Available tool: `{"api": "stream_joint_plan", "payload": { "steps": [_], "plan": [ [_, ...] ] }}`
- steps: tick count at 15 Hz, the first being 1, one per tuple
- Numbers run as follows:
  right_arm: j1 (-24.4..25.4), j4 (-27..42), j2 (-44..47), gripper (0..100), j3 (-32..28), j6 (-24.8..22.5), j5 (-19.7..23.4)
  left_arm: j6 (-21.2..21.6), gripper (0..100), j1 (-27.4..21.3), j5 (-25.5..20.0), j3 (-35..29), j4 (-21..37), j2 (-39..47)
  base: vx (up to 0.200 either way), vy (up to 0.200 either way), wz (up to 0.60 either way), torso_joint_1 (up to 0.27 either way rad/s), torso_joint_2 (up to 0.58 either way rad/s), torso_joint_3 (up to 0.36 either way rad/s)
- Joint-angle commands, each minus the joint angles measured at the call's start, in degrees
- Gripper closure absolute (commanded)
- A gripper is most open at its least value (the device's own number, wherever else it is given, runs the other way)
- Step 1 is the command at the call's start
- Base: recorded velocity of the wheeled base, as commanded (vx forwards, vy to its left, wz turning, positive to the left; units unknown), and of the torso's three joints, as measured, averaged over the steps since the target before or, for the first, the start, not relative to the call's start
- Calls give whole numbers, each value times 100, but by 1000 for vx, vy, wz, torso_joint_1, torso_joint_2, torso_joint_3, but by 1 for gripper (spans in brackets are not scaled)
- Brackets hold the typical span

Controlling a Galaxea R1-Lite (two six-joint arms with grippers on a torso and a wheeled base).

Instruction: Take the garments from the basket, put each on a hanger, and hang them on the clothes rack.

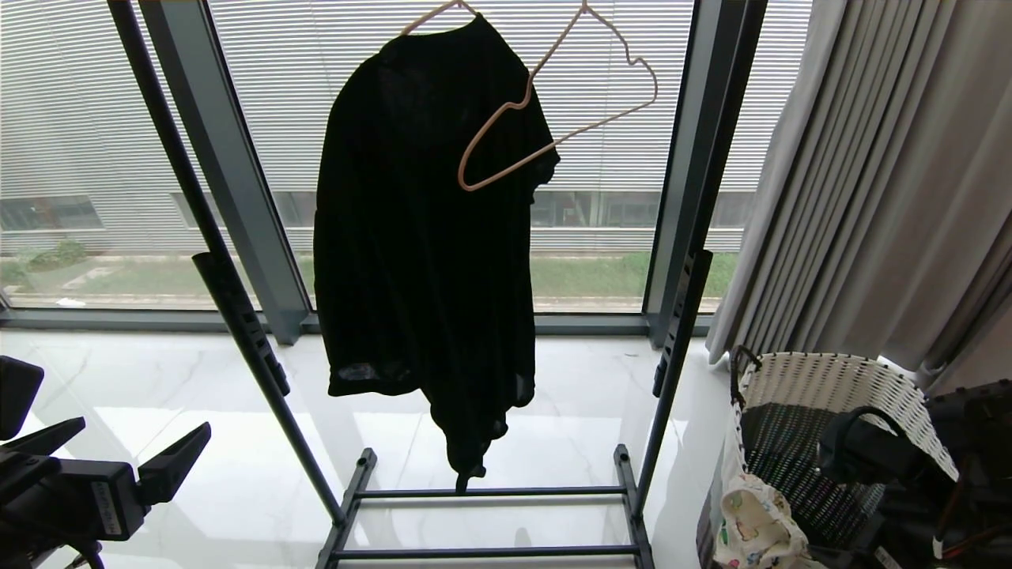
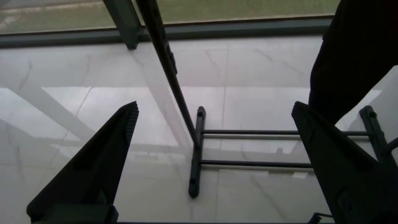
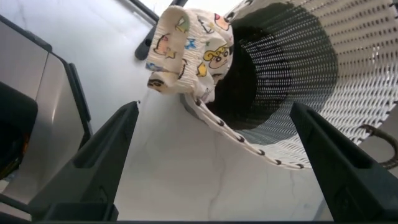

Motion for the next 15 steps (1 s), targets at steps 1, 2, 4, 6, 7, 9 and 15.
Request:
{"api": "stream_joint_plan", "payload": {
  "steps": [1,2,4,6,7,9,15],
  "plan": [
    [-19,-520,1181,0,31,-14,-4,2,0,1,4,-14,-3,10,0,0,0,0,0,0],
    [-80,-968,1682,0,-74,-14,-30,2,0,1,13,-14,-3,10,0,0,0,0,0,0],
    [-160,-1408,2209,0,-189,-5,-267,2,0,1,13,-14,-3,1,0,0,0,0,0,0],
    [-441,-2006,2789,0,-224,-14,-329,11,0,1,13,-14,-3,28,0,0,0,0,0,0],
    [-529,-2296,2991,0,-224,-31,-338,11,0,1,13,-14,-3,45,0,0,0,0,0,0],
    [-669,-2507,3220,0,-277,-31,-347,11,0,-17,13,-14,-3,54,0,0,0,0,0,0],
    [-775,-2770,3615,0,-778,-23,-329,11,0,-25,13,-5,-3,115,0,0,0,0,0,0]
  ]
}}
